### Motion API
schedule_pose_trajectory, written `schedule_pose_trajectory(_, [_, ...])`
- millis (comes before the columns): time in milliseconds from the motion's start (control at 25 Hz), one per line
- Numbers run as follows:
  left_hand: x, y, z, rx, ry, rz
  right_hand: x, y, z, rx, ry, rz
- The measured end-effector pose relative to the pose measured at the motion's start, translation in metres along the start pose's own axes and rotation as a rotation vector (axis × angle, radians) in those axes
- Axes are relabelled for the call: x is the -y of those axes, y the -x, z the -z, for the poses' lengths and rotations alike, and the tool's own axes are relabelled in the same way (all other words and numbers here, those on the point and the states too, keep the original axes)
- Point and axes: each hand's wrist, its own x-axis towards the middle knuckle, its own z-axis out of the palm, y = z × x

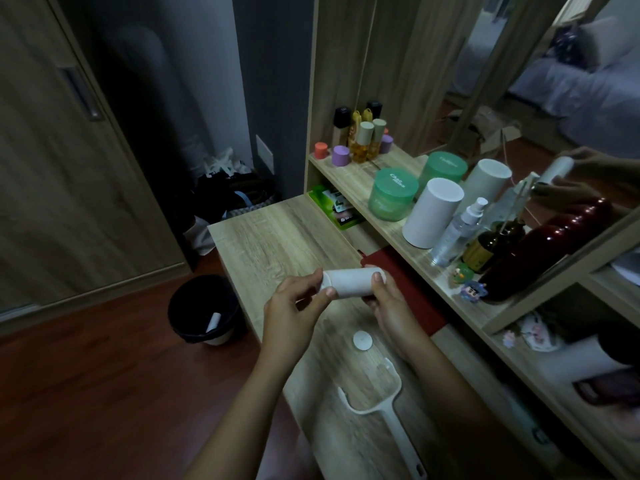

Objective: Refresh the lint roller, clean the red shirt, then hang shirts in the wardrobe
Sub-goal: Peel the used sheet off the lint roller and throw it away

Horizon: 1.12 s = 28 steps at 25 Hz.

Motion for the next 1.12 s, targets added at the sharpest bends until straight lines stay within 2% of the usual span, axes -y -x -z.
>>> schedule_pose_trajectory(120, [-0.001,0.008,-0.001,-0.026,0.022,-0.012,-0.003,0.003,-0.001,0.032,0.038,-0.003])
schedule_pose_trajectory(320, [0.001,0.016,0.003,-0.186,0.053,0.045,-0.001,-0.004,-0.006,0.060,0.079,-0.022])
schedule_pose_trajectory(360, [0.001,0.015,0.006,-0.215,0.072,0.064,-0.008,-0.008,0.000,0.040,0.191,-0.014])
schedule_pose_trajectory(480, [0.002,0.013,0.016,-0.269,0.118,0.089,-0.052,-0.015,0.025,0.109,1.000,0.008])
schedule_pose_trajectory(520, [0.002,0.014,0.019,-0.274,0.125,0.094,-0.069,-0.015,0.029,0.163,1.191,-0.029])
schedule_pose_trajectory(600, [0.004,0.015,0.023,-0.271,0.147,0.105,-0.094,-0.013,0.027,0.247,1.369,-0.110])
schedule_pose_trajectory(720, [0.004,0.017,0.025,-0.260,0.164,0.116,-0.111,-0.014,0.024,0.235,1.484,-0.023])
schedule_pose_trajectory(800, [0.004,0.018,0.026,-0.257,0.170,0.115,-0.110,-0.013,0.022,0.191,1.461,0.052])
schedule_pose_trajectory(840, [0.004,0.017,0.027,-0.256,0.173,0.119,-0.105,-0.011,0.020,0.148,1.363,0.068])
schedule_pose_trajectory(960, [0.011,0.012,0.032,-0.283,0.241,0.191,-0.061,-0.001,0.009,-0.024,0.719,0.083])
schedule_pose_trajectory(1040, [0.013,0.007,0.038,-0.287,0.300,0.269,-0.021,0.013,0.002,0.004,0.369,0.123])
schedule_pose_trajectory(1120, [0.011,0.004,0.041,-0.239,0.330,0.321,0.008,0.026,-0.002,0.075,0.213,0.163])
